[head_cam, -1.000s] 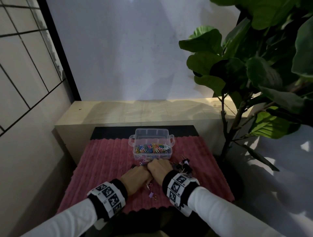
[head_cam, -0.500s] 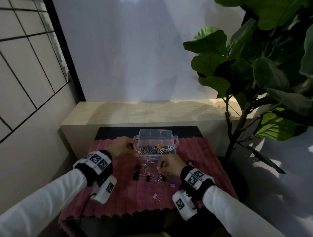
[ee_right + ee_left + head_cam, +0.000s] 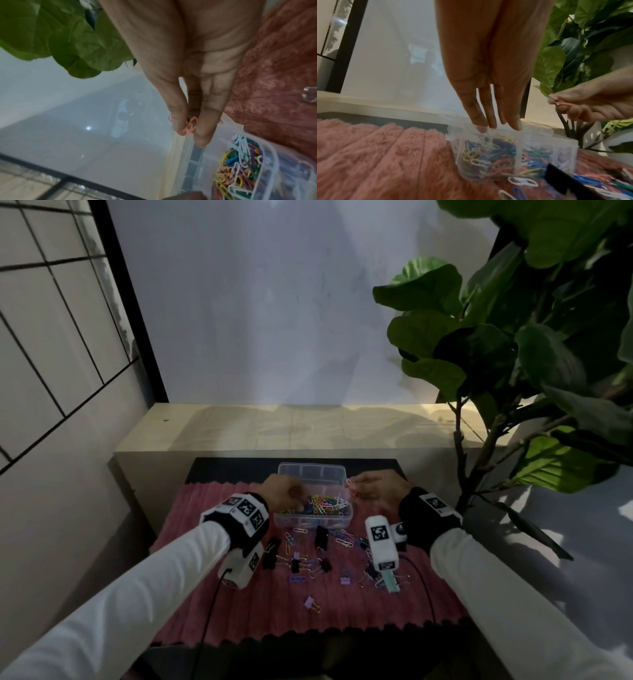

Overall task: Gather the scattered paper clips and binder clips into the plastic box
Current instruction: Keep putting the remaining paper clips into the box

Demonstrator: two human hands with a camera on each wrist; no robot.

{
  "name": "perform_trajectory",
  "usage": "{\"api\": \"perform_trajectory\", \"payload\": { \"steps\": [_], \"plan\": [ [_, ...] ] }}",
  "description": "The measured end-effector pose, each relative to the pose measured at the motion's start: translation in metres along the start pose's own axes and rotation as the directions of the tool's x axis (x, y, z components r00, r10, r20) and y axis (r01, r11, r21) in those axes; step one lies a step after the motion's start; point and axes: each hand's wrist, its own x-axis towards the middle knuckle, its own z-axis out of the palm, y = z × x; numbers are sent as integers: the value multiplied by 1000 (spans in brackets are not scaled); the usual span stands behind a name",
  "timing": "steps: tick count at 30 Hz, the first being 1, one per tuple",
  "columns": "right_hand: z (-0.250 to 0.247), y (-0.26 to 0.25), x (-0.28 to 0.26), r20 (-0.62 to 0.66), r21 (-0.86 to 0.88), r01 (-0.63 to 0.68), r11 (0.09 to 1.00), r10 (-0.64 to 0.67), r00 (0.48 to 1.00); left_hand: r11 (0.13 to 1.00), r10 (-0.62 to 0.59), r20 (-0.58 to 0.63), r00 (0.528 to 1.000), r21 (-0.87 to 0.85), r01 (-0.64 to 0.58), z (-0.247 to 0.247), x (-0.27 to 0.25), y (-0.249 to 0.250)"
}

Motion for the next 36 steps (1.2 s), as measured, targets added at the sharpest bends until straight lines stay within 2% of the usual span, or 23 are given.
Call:
{"api": "perform_trajectory", "payload": {
  "steps": [2,4,7,8,10,12,14,16,18,19,21,27,30,32,36],
  "plan": [
    [2,0,9,-61,-67,14,998,-18,998,996,64,2,998,57,-64,1,-5,2],
    [7,-1,18,-93,-164,9,986,-25,995,989,143,-98,985,42,-139,1,-13,3],
    [19,-3,27,-59,-373,-3,928,-20,998,981,181,-241,954,-29,-193,4,-28,0],
    [23,-3,28,-38,-483,7,875,-29,999,979,193,-219,956,-23,-203,6,-32,-2],
    [28,-3,26,-50,-664,34,747,-90,995,975,222,-50,974,33,-221,12,-41,-6],
    [29,1,18,-89,-719,65,692,-184,979,970,202,83,976,120,-211,20,-43,-11],
    [25,9,5,-57,-780,97,618,-225,973,962,188,78,979,188,-200,29,-41,-18],
    [21,19,-11,84,-864,140,484,-136,987,939,188,80,979,276,-203,39,-41,-19],
    [18,29,-22,200,-921,205,332,-50,978,903,179,114,977,376,-209,49,-41,-17],
    [18,35,-24,229,-938,231,260,-40,973,886,180,121,976,412,-214,53,-42,-15],
    [20,44,-24,248,-952,251,175,-40,968,873,183,120,976,436,-218,58,-41,-13],
    [36,62,-26,291,-951,296,93,-60,955,915,148,119,982,360,-181,58,-37,-17],
    [41,69,-30,337,-935,348,68,-131,932,912,130,122,984,375,-167,55,-39,-14],
    [42,68,-34,337,-930,354,98,-157,928,914,127,117,985,371,-162,55,-39,-13],
    [35,58,-34,342,-905,347,248,-64,938,909,128,97,987,385,-156,54,-38,-18]
  ]
}}
